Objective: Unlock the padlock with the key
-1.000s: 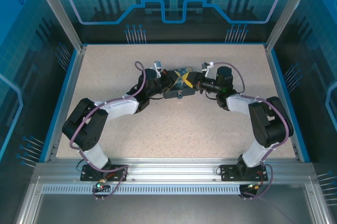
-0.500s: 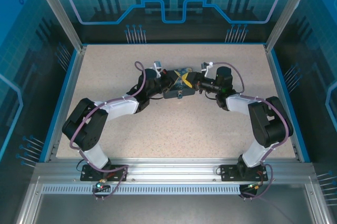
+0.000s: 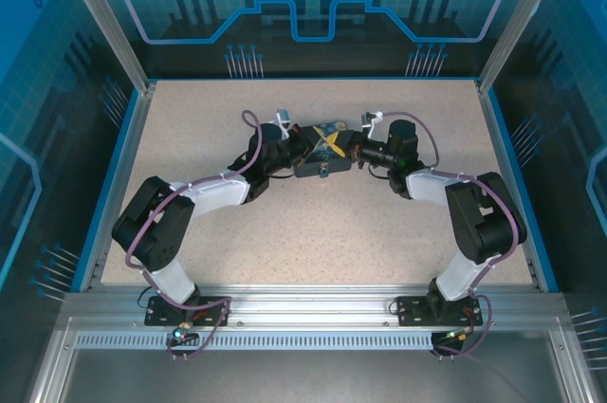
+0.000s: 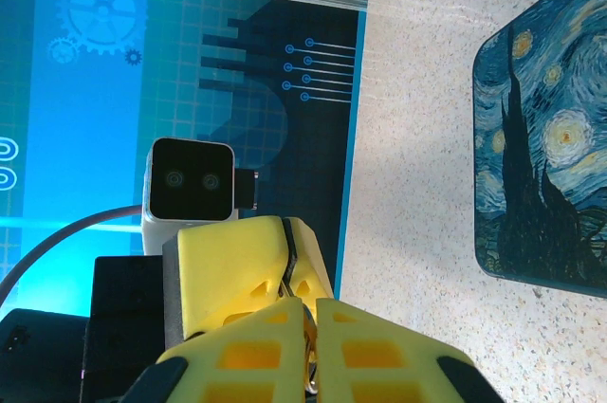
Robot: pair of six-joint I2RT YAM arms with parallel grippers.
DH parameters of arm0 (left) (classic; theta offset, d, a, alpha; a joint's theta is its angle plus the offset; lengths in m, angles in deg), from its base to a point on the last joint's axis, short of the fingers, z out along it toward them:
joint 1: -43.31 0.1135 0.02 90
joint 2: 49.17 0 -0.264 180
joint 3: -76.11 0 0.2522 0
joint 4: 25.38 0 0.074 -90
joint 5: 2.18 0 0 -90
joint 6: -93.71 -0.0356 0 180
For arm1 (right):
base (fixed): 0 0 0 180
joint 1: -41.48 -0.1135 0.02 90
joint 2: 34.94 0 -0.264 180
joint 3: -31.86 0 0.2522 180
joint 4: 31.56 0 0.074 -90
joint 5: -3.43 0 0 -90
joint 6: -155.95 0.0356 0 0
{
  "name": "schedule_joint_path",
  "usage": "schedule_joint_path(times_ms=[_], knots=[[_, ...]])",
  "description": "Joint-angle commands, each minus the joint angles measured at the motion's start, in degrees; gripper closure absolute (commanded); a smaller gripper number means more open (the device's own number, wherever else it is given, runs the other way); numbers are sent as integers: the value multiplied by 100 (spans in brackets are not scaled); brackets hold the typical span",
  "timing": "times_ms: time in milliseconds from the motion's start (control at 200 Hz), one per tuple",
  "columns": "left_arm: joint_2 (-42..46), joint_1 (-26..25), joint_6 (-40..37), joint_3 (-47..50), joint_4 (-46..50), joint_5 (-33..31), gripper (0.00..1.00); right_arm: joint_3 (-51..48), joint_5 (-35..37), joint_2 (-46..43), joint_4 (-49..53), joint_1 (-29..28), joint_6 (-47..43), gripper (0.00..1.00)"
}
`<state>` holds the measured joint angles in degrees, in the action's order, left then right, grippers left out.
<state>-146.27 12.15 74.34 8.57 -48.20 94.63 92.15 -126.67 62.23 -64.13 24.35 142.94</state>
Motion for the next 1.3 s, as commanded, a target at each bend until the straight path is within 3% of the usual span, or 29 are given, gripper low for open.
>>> schedule_joint_path(times_ms=[0, 460, 580, 665, 745, 870, 1161, 1296], knots=[[-11, 22, 74, 43, -231, -48, 100, 164, -104, 109, -184, -72, 10, 97], [-11, 22, 68, 127, -220, -29, 100, 77, -134, 103, -368, -8, 95, 100], [10, 36, 21, 71, -133, -24, 79, 10, -129, 9, -214, 43, 19, 100], [32, 32, -13, 21, -57, -13, 57, -6, -132, -47, -125, 54, -39, 100], [34, 37, -2, -1, -32, -6, 51, -19, -145, -86, -79, 51, -57, 100], [8, 32, 4, -32, -23, 16, 52, -9, -156, -84, -70, 56, -66, 100], [-53, 22, 15, -67, -22, 23, 71, 42, -258, -73, -61, 14, -73, 100], [-72, 22, 3, -85, -8, 22, 75, 60, -324, -50, -54, -14, -71, 100]])
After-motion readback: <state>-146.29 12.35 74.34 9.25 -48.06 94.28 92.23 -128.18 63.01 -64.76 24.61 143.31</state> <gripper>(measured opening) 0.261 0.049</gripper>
